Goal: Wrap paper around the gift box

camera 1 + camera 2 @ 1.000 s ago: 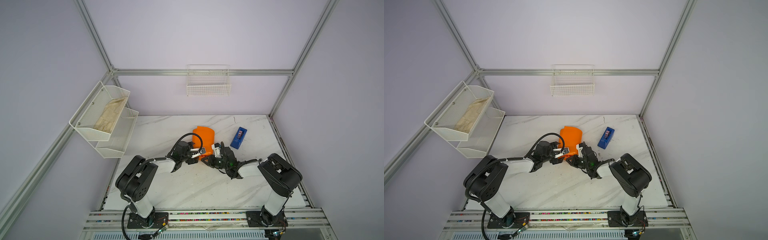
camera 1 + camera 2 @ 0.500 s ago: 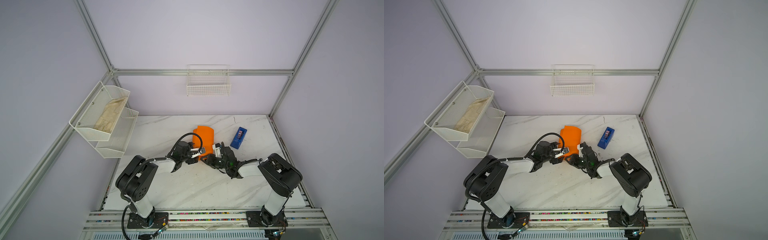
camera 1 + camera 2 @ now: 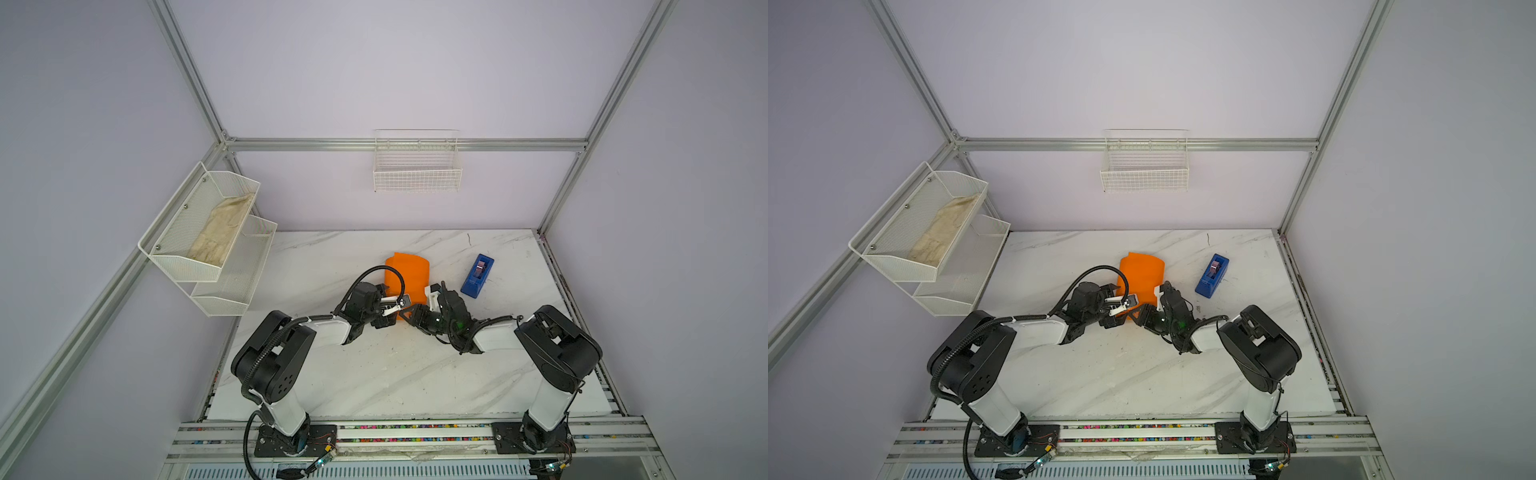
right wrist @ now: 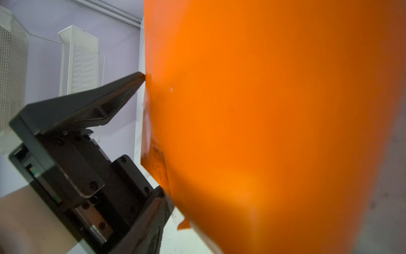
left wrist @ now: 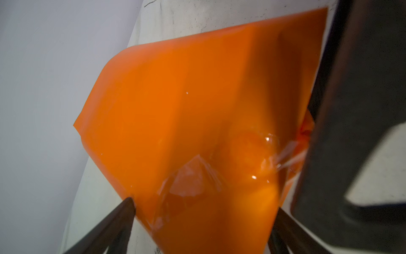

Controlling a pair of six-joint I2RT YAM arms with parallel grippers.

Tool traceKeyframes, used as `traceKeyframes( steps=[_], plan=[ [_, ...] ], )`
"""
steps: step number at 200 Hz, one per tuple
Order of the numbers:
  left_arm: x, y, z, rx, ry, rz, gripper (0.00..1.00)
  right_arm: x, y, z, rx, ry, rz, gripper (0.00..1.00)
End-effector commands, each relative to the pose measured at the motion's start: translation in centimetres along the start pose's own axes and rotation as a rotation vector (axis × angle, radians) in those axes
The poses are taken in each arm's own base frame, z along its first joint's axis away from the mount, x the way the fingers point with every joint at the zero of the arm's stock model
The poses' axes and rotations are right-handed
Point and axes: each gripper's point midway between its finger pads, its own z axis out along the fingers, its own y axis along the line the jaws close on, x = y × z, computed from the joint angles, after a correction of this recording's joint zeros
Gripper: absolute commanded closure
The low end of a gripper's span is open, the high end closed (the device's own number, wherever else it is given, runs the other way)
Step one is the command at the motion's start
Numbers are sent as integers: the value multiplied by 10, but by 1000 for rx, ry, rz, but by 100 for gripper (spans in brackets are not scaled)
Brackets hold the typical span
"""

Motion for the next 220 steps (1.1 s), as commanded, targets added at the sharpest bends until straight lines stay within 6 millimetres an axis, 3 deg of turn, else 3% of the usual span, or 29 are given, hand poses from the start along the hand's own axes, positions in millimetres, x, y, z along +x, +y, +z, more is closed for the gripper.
traceKeyframes(
  steps=[1,45,77,103,139,220],
  plan=[
    [-11,-2,-3,33,-35,-49,12,-11,3,3,-6,-44,11,41],
    [-45,2,-16,61,-190,-77,6,-11,5,2,-12,-40,14,41],
    [-58,-1,-17,99,-252,-82,3,-10,4,3,-8,-33,18,41],
    [-62,-7,-15,129,-273,-76,3,-10,4,3,-8,-33,17,41],
    [-64,-1,-11,104,-278,-106,3,-9,4,5,-10,-23,19,41],
    [-63,8,7,-65,-227,-79,7,-9,6,5,-15,-17,20,41]
  ],
)
